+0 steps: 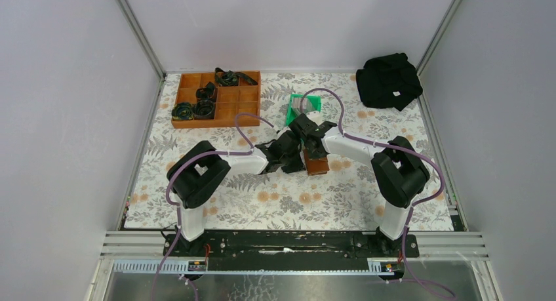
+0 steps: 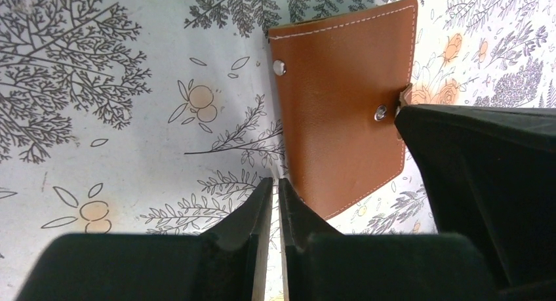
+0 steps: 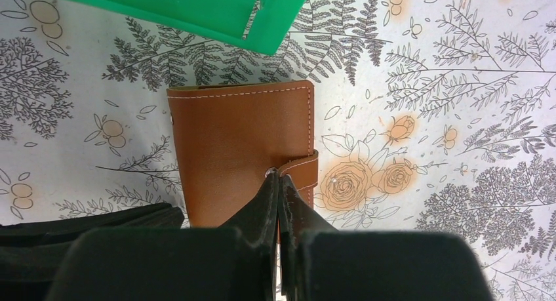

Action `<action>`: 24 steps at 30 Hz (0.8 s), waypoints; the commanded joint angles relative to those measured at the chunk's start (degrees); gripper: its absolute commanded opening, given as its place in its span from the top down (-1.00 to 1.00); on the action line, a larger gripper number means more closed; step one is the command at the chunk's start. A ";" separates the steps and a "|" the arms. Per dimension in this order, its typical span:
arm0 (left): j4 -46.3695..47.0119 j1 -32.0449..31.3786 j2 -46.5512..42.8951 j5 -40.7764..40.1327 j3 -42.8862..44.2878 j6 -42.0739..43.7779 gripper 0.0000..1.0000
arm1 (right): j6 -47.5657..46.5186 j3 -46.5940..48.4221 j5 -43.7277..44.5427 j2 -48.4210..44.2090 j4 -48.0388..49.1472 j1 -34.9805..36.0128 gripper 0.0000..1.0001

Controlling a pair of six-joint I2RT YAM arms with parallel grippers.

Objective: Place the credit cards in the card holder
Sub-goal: Close the card holder at the center of the board.

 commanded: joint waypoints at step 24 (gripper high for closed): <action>13.32 2.56 1.09 3.09 -8.80 -7.75 0.70 | 0.97 -3.27 -4.61 1.34 3.01 2.72 1.00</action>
